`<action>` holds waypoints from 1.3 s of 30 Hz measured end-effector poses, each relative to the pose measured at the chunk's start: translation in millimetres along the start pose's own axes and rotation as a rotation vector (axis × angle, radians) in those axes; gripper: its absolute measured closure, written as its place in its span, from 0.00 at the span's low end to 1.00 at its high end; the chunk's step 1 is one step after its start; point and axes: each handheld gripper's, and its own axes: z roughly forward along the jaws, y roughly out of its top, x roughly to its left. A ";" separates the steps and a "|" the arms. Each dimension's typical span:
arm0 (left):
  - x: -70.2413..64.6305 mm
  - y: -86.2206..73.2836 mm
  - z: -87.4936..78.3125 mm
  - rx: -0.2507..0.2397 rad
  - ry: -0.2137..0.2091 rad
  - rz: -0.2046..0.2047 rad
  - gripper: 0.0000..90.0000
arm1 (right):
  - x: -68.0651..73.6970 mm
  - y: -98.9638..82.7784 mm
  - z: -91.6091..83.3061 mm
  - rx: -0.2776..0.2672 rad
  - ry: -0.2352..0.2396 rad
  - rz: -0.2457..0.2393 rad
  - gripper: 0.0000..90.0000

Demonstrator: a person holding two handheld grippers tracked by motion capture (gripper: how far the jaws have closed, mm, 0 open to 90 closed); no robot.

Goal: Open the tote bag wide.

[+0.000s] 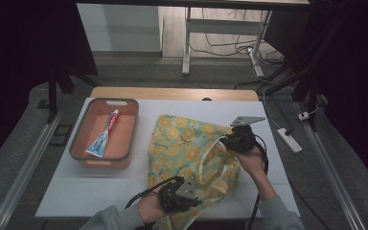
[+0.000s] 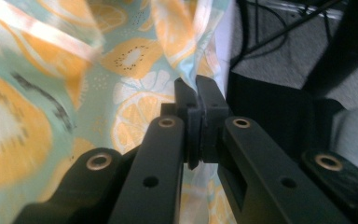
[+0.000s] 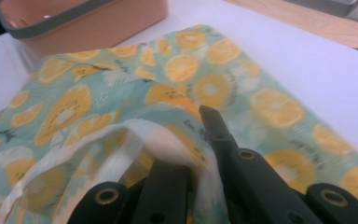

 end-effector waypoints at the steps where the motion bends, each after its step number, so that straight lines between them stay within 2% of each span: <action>1: -3.0 -1.0 -1.5 0.006 -0.007 0.012 0.98 | -0.7 -0.2 -1.0 -0.002 -0.019 -0.004 0.98; 4: -13.6 -5.2 -7.9 0.024 -0.020 0.058 0.98 | -2.7 -1.1 -1.5 -0.003 -0.034 -0.001 0.98; 6: -12.8 -7.9 -10.8 0.018 -0.016 0.048 0.97 | -5.6 -3.3 -0.7 0.000 -0.054 0.003 0.98; 7: -10.9 -9.5 -13.3 -0.002 -0.006 0.039 0.86 | -6.8 -4.4 -0.4 0.000 -0.058 0.009 0.98; 8: -9.8 -10.0 -15.3 -0.016 0.000 0.037 0.86 | -8.7 -6.2 0.4 0.001 -0.054 0.019 0.98; 9: -7.8 -10.0 -20.3 -0.038 0.014 0.037 0.68 | -9.4 -7.6 1.3 0.007 -0.050 0.027 0.98; 10: -6.7 -9.6 -24.0 -0.054 0.029 0.031 0.68 | -9.4 -7.6 1.3 0.007 -0.050 0.027 0.98; 12: -2.4 -8.4 -36.2 -0.103 0.082 0.008 0.55 | -8.3 -7.0 1.4 0.002 -0.042 0.019 0.98; 13: 0.5 -7.6 -41.9 -0.122 0.118 -0.009 0.53 | -7.3 -6.5 1.2 0.002 -0.042 0.016 0.98; 15: 9.5 -5.5 -50.5 -0.128 0.191 -0.049 0.49 | -5.3 -5.6 1.1 0.001 -0.037 0.010 0.98; 17: 18.7 -4.4 -52.3 -0.136 0.210 -0.082 0.47 | -3.9 -5.5 2.0 0.005 -0.032 0.007 0.98; 20: 37.8 -1.8 -41.5 -0.094 0.270 -0.134 0.39 | -2.4 -6.0 2.5 0.005 -0.022 0.013 0.98; 21: 43.8 -0.6 -35.1 -0.067 0.277 -0.159 0.39 | -2.4 -6.0 2.5 0.005 -0.022 0.013 0.98; 22: 47.8 0.6 -29.1 -0.043 0.284 -0.167 0.34 | -1.9 -6.0 2.4 0.005 -0.019 0.014 0.98; 23: 49.8 2.4 -22.0 -0.021 0.298 -0.160 0.34 | -1.4 -6.0 2.5 0.005 -0.018 0.009 0.98; 24: 50.8 3.5 -17.4 -0.010 0.293 -0.158 0.31 | -0.4 -5.8 2.5 0.007 -0.016 0.006 0.98; 25: 52.1 5.0 -9.8 0.022 0.285 -0.154 0.28 | 0.0 -5.7 2.5 0.007 -0.015 0.004 0.98; 26: 52.4 5.4 -5.1 0.037 0.295 -0.150 0.27 | 0.6 -5.7 2.2 0.006 -0.013 0.005 0.98; 27: 53.0 5.2 0.5 0.059 0.313 -0.143 0.27 | 0.7 -5.6 2.2 0.004 -0.012 0.005 0.98; 29: 55.0 1.6 10.9 0.090 0.322 -0.135 0.31 | 1.2 -5.6 2.3 0.007 -0.010 0.000 0.98; 30: 55.5 -0.3 13.5 0.097 0.340 -0.127 0.49 | 1.6 -6.2 2.8 0.010 -0.007 0.003 0.98; 31: 56.3 -1.7 14.9 0.103 0.353 -0.120 0.59 | 1.7 -6.4 2.8 0.011 -0.006 0.001 0.98; 32: 58.4 -3.4 15.3 0.106 0.355 -0.118 0.73 | 2.0 -6.4 2.6 0.012 -0.006 -0.002 0.98; 33: 60.7 -5.1 14.4 0.095 0.344 -0.126 0.82 | 2.3 -6.4 1.9 0.012 -0.007 -0.002 0.98; 34: 63.3 -6.1 12.5 0.094 0.341 -0.132 0.82 | 2.3 -6.4 1.9 0.012 -0.007 -0.002 0.98; 36: 67.7 -8.5 4.5 0.062 0.332 -0.149 0.96 | 2.9 -6.3 -0.8 0.008 -0.005 -0.003 0.98; 39: 72.8 -11.0 -14.5 -0.012 0.306 -0.185 0.98 | 5.5 -7.6 -9.8 0.002 -0.002 -0.010 0.98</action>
